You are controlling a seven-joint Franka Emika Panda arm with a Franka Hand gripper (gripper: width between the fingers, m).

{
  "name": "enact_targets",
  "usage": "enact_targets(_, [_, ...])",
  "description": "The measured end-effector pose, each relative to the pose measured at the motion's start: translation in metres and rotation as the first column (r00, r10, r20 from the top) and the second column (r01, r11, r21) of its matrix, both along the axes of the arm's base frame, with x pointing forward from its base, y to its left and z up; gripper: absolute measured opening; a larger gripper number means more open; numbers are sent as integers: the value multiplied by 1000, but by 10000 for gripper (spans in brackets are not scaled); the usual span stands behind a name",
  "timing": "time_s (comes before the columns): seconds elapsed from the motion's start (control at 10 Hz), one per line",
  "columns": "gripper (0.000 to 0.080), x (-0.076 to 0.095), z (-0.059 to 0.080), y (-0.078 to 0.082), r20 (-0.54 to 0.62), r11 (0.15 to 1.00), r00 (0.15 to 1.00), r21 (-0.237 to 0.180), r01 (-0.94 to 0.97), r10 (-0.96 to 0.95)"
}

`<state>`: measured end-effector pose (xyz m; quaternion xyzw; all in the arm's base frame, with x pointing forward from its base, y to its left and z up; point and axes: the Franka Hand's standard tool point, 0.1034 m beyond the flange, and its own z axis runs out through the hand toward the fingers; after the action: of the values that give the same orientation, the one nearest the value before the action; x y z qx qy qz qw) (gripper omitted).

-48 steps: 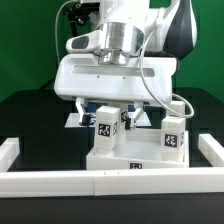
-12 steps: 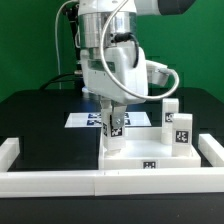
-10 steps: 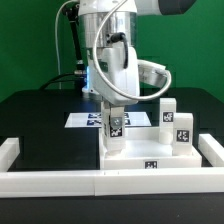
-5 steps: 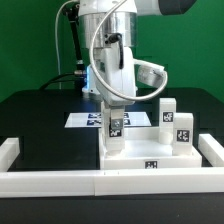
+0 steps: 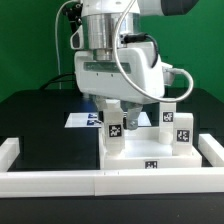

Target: Assemble square table

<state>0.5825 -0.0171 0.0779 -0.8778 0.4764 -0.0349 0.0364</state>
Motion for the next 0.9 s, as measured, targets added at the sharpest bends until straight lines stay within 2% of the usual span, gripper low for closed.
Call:
enact_targets(0.3, [649,0,0,2,4,966,966,-24,-259,259])
enact_targets(0.5, [649,0,0,2,0,898,899,-47,-438,439])
enact_targets(0.7, [649,0,0,0,-14,819,822,-69,-569,570])
enact_targets(0.9, [649,-2,-1,0,-61,678,683,-85,-730,728])
